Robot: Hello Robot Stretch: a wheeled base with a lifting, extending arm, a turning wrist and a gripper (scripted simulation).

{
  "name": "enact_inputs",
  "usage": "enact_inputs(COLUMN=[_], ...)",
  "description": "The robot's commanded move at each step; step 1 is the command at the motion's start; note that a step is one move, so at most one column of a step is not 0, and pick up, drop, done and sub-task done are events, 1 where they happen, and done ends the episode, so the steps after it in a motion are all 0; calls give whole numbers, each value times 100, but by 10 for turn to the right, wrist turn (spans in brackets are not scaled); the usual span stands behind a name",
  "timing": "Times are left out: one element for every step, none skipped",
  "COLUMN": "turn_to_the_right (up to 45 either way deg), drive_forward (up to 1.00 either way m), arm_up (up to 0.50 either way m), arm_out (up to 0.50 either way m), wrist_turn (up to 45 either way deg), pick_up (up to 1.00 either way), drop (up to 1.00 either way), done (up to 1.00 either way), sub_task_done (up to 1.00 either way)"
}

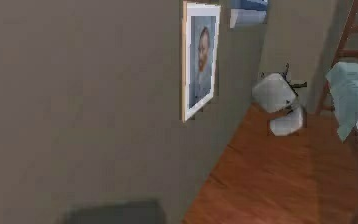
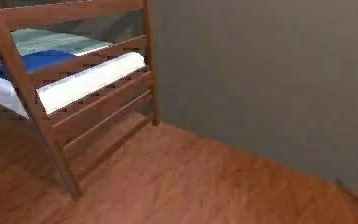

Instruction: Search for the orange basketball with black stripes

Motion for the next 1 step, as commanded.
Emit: enact_inputs(turn_to_the_right=[450], drive_forward=[0], arm_up=[0], arm_out=[0], wrist_turn=[0], pick_up=[0], drop=[0], done=[0], sub_task_done=[0])
